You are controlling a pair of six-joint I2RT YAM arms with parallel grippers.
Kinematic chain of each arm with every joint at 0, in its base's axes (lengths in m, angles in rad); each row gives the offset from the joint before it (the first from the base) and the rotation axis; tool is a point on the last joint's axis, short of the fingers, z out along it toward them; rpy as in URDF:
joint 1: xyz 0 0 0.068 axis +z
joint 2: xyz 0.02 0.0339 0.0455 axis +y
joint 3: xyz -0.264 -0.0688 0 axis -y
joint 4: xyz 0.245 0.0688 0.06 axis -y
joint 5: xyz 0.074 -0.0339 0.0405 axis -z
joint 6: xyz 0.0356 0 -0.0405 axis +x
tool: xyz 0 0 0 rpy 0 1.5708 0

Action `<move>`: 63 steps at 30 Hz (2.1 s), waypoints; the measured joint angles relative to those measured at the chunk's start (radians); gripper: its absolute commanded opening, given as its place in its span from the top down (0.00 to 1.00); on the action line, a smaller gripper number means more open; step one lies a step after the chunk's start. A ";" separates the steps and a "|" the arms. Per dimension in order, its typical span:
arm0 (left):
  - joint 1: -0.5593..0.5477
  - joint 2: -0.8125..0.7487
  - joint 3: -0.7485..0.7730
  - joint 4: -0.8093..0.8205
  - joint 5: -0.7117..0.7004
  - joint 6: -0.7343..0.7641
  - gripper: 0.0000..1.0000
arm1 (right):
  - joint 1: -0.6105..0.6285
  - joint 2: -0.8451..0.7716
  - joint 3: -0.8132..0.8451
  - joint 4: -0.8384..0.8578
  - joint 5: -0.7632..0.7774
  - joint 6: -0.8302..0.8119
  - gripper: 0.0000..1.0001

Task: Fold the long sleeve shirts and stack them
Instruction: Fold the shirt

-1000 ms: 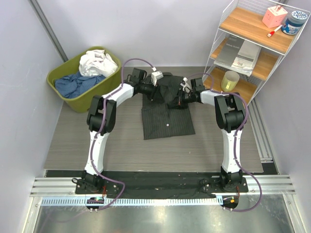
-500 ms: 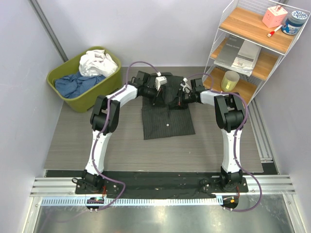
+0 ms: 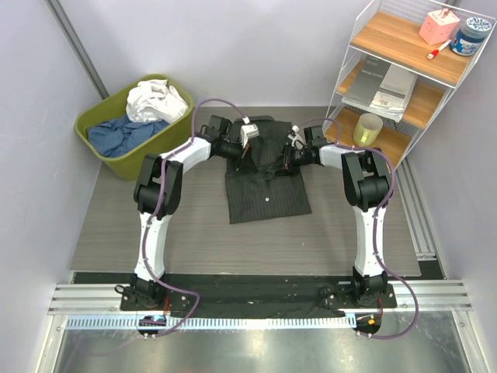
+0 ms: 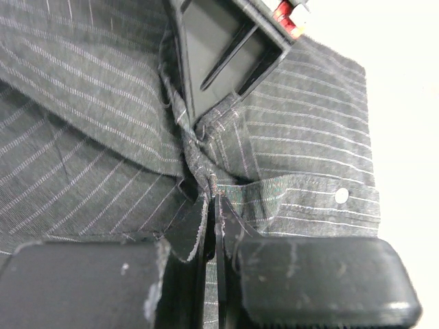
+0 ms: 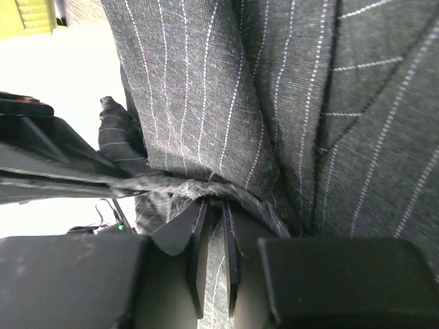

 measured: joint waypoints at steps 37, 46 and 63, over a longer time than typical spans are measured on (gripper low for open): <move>0.102 -0.303 -0.283 0.117 -0.097 -0.327 0.33 | 0.050 -0.004 0.057 0.037 0.106 -0.034 0.66; 0.044 -0.272 -0.283 -0.004 -0.027 -0.448 0.36 | -0.001 -0.149 0.033 -0.107 -0.006 -0.167 0.67; 0.076 -0.088 -0.214 -0.162 -0.078 -0.505 0.41 | -0.024 -0.140 -0.220 -0.214 -0.136 -0.294 0.69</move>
